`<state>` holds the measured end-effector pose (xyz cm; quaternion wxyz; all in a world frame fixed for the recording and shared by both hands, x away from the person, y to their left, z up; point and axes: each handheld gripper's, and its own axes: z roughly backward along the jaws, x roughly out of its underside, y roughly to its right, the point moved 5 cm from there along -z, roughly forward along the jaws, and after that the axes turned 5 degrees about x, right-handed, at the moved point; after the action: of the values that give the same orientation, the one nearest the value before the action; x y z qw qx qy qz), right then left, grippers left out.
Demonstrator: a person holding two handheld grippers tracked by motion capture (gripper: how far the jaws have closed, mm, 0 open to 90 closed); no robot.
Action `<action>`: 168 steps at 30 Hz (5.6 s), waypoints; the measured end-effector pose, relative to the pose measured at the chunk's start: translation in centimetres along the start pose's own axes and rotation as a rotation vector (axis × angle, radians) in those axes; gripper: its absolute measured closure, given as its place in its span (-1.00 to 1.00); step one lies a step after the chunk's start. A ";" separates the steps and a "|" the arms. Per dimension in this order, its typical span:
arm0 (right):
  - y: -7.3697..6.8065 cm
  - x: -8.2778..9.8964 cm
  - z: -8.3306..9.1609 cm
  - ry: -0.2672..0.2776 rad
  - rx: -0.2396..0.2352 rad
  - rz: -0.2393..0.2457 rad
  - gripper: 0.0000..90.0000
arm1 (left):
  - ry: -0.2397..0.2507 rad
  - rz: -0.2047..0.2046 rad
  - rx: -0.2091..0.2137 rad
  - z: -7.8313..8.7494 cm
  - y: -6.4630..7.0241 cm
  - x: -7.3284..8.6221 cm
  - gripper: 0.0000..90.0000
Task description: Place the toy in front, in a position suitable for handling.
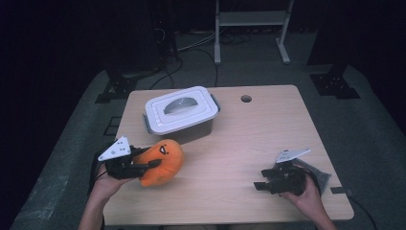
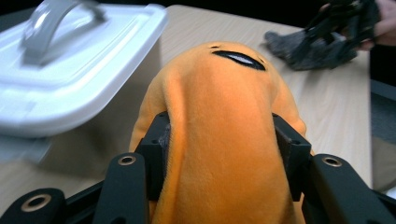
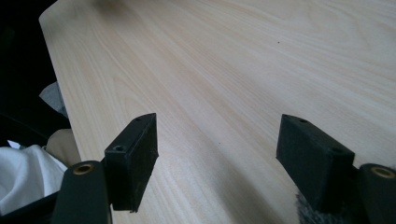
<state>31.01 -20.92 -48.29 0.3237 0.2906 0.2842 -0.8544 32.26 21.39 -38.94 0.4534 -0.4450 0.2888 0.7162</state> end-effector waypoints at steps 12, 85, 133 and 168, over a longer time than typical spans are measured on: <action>0.6 0.0 0.7 0.027 0.010 -0.018 -0.37 | -0.002 -0.077 0.124 -4.6 1.9 -3.5 0.12; 5.9 2.7 2.9 -0.118 0.290 -0.065 0.15 | -0.083 -0.143 0.316 -18.1 8.0 -3.1 -0.57; -1.6 -4.5 6.0 0.120 0.040 0.057 0.78 | -0.107 -0.043 0.248 -18.0 7.3 -1.6 -0.35; -5.2 -3.9 0.8 0.032 0.034 0.213 0.76 | -0.090 0.052 0.191 -17.9 5.2 -0.3 -0.51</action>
<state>29.43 -16.67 -43.58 0.4031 0.3381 0.2423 -0.8152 34.37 4.40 -46.43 0.4875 -0.3594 0.3465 0.7163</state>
